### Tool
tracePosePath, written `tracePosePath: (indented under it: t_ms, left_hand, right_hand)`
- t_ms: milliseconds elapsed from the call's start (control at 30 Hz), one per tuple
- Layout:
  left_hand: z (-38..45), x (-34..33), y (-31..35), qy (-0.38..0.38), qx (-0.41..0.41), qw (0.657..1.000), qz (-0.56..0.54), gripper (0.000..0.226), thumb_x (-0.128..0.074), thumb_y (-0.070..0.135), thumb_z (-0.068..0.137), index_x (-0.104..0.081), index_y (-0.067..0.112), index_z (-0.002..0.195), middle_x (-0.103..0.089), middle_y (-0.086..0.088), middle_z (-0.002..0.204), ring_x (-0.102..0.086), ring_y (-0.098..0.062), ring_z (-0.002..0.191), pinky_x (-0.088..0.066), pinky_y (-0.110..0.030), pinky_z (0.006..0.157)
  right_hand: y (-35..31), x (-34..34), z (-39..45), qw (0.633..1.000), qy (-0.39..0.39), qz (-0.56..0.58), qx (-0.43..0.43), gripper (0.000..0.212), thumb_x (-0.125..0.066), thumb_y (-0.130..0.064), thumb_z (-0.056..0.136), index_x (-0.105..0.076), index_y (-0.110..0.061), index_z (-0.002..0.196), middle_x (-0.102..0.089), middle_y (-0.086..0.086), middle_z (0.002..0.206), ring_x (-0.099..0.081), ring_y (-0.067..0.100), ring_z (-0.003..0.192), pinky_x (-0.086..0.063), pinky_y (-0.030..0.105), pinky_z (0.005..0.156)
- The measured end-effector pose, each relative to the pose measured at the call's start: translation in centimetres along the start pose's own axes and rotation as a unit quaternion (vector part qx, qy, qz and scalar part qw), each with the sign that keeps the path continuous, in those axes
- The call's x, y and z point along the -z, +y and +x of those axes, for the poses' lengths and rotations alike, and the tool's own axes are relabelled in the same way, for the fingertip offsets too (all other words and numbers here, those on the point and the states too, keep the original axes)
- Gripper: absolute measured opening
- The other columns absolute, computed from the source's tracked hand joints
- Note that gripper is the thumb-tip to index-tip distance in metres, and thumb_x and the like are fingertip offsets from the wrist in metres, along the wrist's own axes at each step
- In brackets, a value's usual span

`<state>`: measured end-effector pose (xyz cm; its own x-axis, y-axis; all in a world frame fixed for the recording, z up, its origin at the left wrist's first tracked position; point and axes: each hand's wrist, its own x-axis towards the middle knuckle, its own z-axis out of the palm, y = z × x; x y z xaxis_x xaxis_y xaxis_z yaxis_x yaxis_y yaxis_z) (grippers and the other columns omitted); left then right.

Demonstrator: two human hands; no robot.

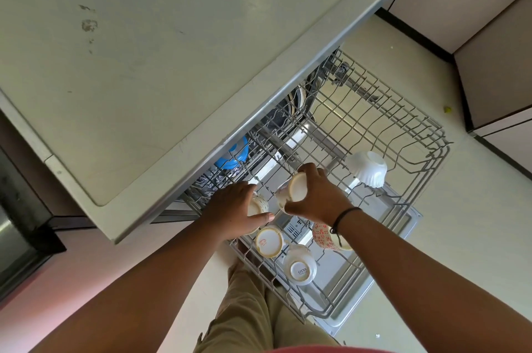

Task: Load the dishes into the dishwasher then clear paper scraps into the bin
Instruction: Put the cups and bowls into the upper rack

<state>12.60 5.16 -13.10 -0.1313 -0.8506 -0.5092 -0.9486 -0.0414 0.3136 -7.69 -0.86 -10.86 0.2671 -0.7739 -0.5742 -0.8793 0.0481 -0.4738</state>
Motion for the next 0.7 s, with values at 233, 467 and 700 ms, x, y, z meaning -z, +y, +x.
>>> tracePosePath:
  t_ms: [233, 467, 700]
  left_hand:
    - [0.0, -0.1, -0.4, 0.007, -0.007, 1.0, -0.005, 0.088, -0.043, 0.078, 0.078, -0.028, 0.022, 0.144, -0.037, 0.0, 0.149, -0.039, -0.021, 0.133, -0.037, -0.041, 0.106]
    - [0.6, -0.3, -0.2, -0.008, -0.004, 1.0, 0.012, 0.089, -0.041, 0.079, 0.078, -0.027, 0.022, 0.145, -0.034, -0.001, 0.151, -0.036, -0.022, 0.135, -0.035, -0.045, 0.107]
    - [1.2, -1.0, -0.2, -0.027, -0.003, 1.0, 0.01, 0.093, -0.039, 0.082, 0.076, -0.026, 0.022, 0.145, -0.035, -0.002, 0.151, -0.036, -0.023, 0.136, -0.035, -0.046, 0.107]
  right_hand:
    - [1.7, -0.1, 0.9, 0.999, 0.008, 0.022, -0.024, 0.081, -0.077, -0.044, 0.065, -0.033, -0.028, 0.13, -0.045, 0.003, 0.125, -0.056, 0.029, 0.103, -0.054, 0.043, 0.086]
    - [1.6, -2.2, 1.4, 0.997, 0.034, -0.037, -0.06, 0.082, -0.066, -0.06, 0.071, -0.029, -0.027, 0.136, -0.044, 0.005, 0.129, -0.059, 0.033, 0.102, -0.056, 0.044, 0.079]
    - [3.1, -3.1, 1.8, 0.993, 0.006, -0.074, -0.088, 0.081, -0.045, -0.071, 0.079, -0.028, -0.021, 0.141, -0.043, 0.011, 0.14, -0.041, 0.034, 0.128, -0.041, 0.049, 0.101]
